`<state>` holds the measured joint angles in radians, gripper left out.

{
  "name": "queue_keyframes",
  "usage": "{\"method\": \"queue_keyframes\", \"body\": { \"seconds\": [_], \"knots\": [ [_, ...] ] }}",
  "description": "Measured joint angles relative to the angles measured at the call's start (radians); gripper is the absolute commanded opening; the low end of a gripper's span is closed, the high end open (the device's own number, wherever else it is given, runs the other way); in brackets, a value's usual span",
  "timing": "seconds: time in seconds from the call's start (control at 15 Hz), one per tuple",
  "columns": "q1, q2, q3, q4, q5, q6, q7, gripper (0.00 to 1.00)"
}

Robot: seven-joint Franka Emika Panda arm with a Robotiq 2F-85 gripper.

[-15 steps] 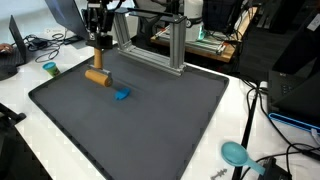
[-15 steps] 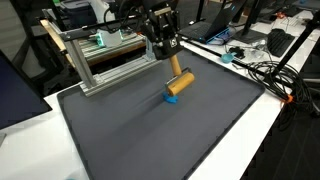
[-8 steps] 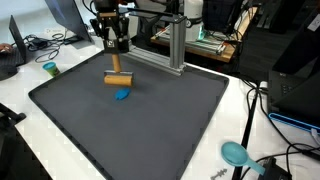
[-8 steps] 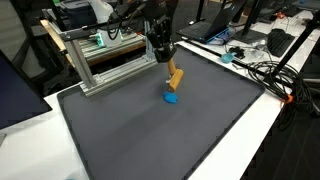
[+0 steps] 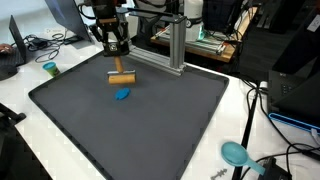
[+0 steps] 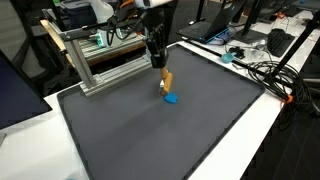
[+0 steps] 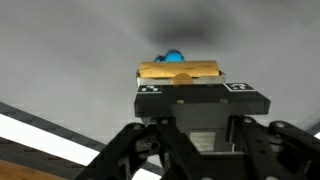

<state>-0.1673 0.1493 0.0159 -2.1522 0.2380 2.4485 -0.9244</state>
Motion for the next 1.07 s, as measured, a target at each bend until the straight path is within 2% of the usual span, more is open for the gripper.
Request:
{"method": "queue_keyframes", "body": {
  "seconds": [0.4, 0.53, 0.8, 1.07],
  "knots": [
    [0.019, 0.047, 0.008, -0.025, 0.0, 0.143, -0.013, 0.22],
    [0.019, 0.057, 0.018, -0.03, 0.0, 0.174, -0.055, 0.22],
    [0.019, 0.06, 0.036, -0.046, 0.001, 0.181, -0.146, 0.22],
    [0.019, 0.078, 0.04, -0.043, -0.001, 0.175, -0.183, 0.22]
  ]
}}
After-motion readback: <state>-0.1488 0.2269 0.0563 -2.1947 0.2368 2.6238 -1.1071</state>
